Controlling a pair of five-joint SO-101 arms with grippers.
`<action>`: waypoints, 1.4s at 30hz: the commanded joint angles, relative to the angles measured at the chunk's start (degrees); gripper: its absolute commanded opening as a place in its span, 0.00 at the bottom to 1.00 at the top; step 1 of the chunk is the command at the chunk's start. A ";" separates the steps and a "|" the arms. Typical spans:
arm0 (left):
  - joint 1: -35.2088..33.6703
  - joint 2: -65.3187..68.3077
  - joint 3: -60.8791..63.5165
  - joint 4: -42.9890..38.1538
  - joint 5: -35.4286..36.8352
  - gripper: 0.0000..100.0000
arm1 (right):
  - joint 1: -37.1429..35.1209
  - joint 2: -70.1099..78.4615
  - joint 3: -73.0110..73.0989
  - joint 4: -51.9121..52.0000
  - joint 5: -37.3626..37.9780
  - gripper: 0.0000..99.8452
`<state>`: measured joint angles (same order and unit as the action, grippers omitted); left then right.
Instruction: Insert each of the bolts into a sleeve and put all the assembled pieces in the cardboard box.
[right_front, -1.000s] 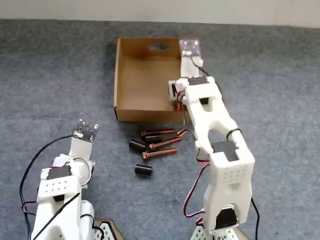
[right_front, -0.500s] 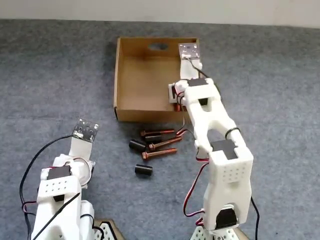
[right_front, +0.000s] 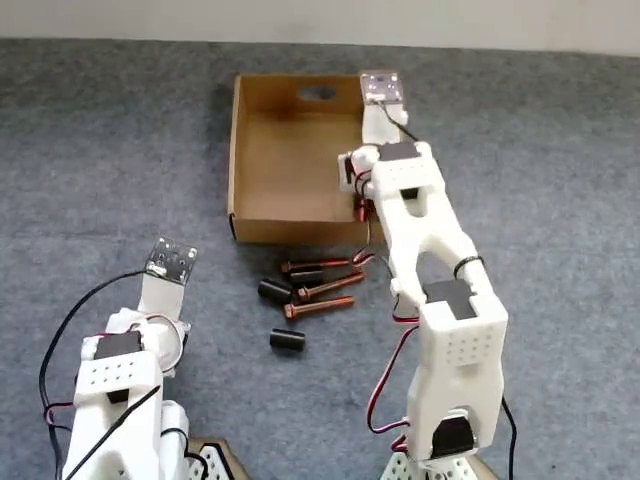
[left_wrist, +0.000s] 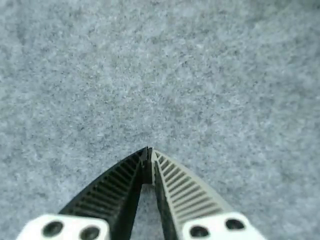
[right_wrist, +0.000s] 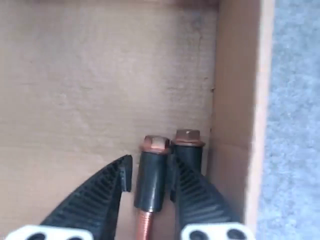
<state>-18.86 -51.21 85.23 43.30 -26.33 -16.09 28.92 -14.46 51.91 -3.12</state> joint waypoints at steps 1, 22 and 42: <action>-0.84 -0.40 0.04 -0.88 -0.44 0.01 | 0.57 -6.37 -5.67 4.79 -0.09 0.09; -0.84 -0.40 0.04 -0.97 -0.44 0.01 | -10.24 -34.15 -6.37 34.51 4.92 0.09; -0.84 -0.40 0.04 -0.88 -0.44 0.01 | -29.23 -53.41 57.89 5.67 21.27 0.09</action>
<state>-18.86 -51.21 85.23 43.21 -26.33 -42.99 -22.07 40.66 60.44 16.66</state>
